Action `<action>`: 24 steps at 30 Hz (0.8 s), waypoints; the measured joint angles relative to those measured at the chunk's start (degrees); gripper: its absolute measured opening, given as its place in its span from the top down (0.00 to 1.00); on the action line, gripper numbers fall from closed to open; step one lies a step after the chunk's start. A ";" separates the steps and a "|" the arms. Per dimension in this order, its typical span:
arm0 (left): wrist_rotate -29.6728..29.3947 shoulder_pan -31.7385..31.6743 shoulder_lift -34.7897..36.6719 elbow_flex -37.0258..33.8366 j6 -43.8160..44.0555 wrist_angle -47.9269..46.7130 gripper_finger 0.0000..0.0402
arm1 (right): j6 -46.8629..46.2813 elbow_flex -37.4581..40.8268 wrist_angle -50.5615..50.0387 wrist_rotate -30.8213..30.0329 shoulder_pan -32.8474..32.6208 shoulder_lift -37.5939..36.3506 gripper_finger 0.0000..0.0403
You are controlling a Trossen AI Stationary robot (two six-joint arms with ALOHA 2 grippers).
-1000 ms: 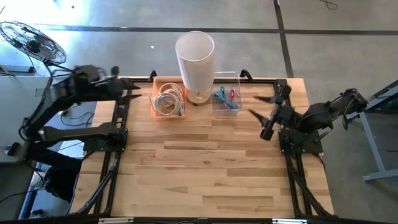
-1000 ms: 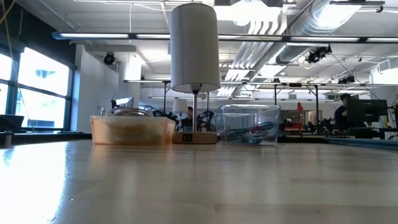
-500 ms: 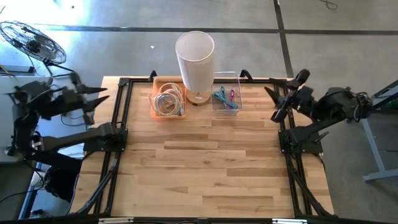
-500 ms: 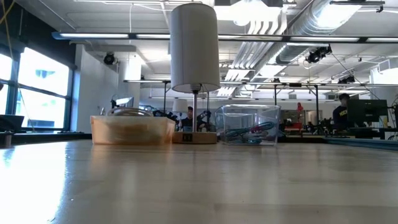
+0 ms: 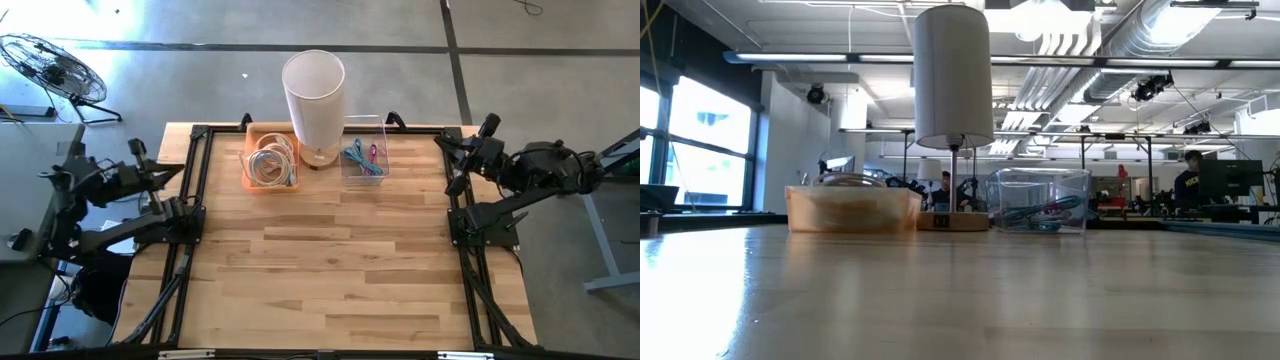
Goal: Pick & Place USB Port
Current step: Return to Home Position
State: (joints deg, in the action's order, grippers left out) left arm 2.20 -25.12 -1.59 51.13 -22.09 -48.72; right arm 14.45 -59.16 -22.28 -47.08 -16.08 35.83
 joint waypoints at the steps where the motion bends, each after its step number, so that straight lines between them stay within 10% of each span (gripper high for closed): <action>1: -0.01 0.00 1.04 -1.92 0.33 1.18 0.99 | -0.83 0.00 -0.72 -0.23 0.00 -0.02 0.99; 24: 9.01 0.02 0.75 -28.99 8.91 35.35 1.00 | -11.43 0.04 -4.77 7.06 0.00 3.95 1.00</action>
State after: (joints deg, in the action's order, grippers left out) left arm 11.21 -25.10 -0.84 22.13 -13.18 -13.37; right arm 3.02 -59.11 -27.05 -40.02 -16.08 39.78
